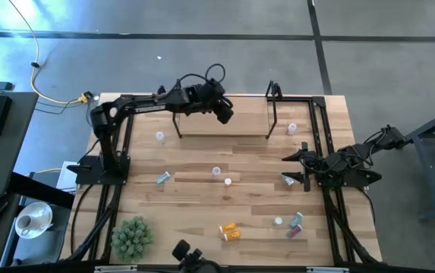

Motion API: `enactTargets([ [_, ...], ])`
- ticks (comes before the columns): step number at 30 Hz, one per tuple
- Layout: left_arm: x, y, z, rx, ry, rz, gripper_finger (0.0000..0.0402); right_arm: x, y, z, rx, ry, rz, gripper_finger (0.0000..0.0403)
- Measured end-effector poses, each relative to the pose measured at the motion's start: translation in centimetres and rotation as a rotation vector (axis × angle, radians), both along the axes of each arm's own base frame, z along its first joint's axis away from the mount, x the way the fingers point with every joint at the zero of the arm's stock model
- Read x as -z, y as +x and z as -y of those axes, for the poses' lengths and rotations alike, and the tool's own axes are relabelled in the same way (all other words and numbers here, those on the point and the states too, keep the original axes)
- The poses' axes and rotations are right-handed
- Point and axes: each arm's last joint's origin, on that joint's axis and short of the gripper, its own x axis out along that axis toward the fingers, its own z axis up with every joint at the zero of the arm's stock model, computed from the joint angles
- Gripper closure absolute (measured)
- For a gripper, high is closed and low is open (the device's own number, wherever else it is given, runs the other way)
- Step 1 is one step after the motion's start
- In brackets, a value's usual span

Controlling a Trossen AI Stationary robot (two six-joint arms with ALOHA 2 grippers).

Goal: Pick and place medicine bottles onto shelf by color
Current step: Put the top left green pill bottle on the shelf

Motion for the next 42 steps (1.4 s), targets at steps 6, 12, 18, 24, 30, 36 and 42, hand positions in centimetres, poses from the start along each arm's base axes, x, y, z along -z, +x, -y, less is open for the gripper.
enactTargets([
  [6, 2.6, 0.2, -0.6, -0.031, -0.035, -0.090, 0.0298, 0.0, 0.0, 0.0, 0.000, 0.000, 0.000, 0.0143],
  [12, 3.8, 0.2, -1.2, -0.068, -0.044, -0.124, 0.0298, 0.0, 0.0, 0.0, 0.000, 0.000, 0.000, 0.0143],
  [18, 4.9, -0.1, -2.2, -0.122, -0.071, -0.126, 0.0298, 0.0, 0.0, 0.0, 0.000, 0.000, 0.000, 0.0143],
  [24, 5.5, -0.4, -2.8, -0.153, -0.087, -0.129, 0.0298, 0.0, 0.0, 0.0, 0.000, 0.000, 0.000, 0.0143],
  [30, 5.5, -0.6, -3.1, -0.173, -0.070, -0.137, 0.0298, 0.0, 0.0, 0.0, 0.000, 0.000, 0.000, 0.0143],
  [36, 5.5, -0.8, -3.4, -0.180, -0.071, -0.137, 0.0298, 0.0, 0.0, 0.0, 0.000, 0.000, 0.000, 0.0143],
  [42, 5.5, -0.7, -3.3, -0.103, -0.067, -0.168, 0.0298, 0.0, 0.0, 0.0, 0.000, 0.000, 0.000, 0.0143],
])
